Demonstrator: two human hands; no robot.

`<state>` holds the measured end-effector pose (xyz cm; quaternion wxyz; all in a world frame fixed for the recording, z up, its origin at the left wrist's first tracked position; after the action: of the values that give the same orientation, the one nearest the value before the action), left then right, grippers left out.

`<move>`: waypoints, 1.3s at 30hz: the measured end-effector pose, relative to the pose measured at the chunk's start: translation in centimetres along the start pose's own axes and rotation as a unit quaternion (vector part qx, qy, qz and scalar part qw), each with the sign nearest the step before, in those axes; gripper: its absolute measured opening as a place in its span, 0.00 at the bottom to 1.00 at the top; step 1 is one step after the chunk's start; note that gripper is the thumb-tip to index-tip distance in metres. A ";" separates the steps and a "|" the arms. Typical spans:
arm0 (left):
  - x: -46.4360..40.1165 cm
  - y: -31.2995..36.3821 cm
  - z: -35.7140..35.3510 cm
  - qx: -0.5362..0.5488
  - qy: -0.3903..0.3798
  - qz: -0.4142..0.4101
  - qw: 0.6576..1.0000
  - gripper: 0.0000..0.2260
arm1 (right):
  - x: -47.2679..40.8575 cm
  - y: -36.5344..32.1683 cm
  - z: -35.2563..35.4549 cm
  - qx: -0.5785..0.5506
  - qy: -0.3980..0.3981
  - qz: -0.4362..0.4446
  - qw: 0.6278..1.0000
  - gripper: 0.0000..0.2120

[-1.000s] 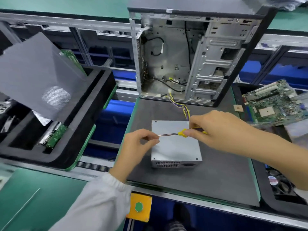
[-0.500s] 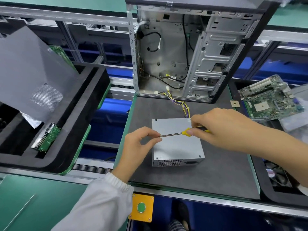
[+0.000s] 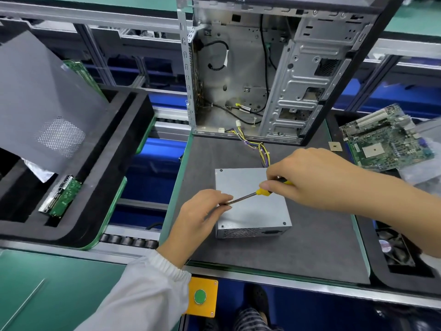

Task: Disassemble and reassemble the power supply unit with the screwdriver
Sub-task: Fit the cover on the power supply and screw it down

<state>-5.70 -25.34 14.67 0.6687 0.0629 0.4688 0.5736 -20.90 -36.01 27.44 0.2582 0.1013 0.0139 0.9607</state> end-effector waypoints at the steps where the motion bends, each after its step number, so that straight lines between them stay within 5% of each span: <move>1: 0.2 -0.1 0.0 0.004 -0.003 0.002 1.000 0.09 | -0.1 -0.1 -0.2 0.000 -0.006 0.001 1.000 0.18; 15: 2.8 -1.8 0.0 0.054 -0.087 0.091 0.991 0.21 | -0.2 -1.8 -1.6 0.035 -0.030 0.019 0.999 0.18; 39: 3.2 -1.7 -0.2 0.093 -0.089 0.190 0.973 0.03 | 0.0 -2.6 -2.4 0.051 -0.072 -0.008 0.996 0.15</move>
<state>-4.95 -23.37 11.76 0.5773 0.2637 0.4385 0.6363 -20.13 -33.72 24.93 0.2612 0.1827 0.0448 0.9468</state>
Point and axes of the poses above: each hand's wrist, its own x-axis away from the middle knuckle, its own z-axis out of the back of the hand, y = z × x, the point moved 4 cm from there along -x, towards the middle knuckle
